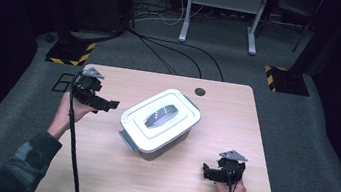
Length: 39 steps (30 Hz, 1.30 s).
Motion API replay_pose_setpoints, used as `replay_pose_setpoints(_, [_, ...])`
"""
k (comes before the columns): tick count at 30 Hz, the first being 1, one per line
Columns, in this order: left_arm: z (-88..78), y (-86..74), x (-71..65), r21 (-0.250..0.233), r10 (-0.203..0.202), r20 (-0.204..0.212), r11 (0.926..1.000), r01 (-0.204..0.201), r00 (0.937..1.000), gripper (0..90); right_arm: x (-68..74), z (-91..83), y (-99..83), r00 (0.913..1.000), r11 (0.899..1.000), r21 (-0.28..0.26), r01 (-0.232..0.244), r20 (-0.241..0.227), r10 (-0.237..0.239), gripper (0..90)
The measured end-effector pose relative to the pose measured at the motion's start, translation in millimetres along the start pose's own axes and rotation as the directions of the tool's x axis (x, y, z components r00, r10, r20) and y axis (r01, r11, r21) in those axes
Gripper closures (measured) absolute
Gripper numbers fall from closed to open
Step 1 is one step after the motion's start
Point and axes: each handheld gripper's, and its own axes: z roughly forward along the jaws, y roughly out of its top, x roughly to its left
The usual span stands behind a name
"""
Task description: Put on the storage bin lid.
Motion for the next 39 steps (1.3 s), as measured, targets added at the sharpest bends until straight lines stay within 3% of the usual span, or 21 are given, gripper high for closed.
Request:
replay_pose_setpoints(17, [21.2,-48.1,22.3,0.068,-0.068,-0.004,0.9954,0.068,0.9977,0.1,0.0,0.0,0.0,1.0000,1.000,0.000,0.000,0.000,0.000,0.7])
replay_pose_setpoints(23, [30.5,-64.1,23.9,0.094,-0.100,0.003,0.9907,0.099,0.9950,0.1,0.0,0.0,0.0,1.0000,1.000,0.000,0.000,0.000,0.000,0.8])
replay_pose_setpoints(39, [53.0,-110.4,25.8,0.141,-0.141,0.012,0.9804,0.138,0.9899,0.2,-0.2,0.1,0.0,1.0000,1.000,-0.001,0.003,0.000,-0.003,0.7])
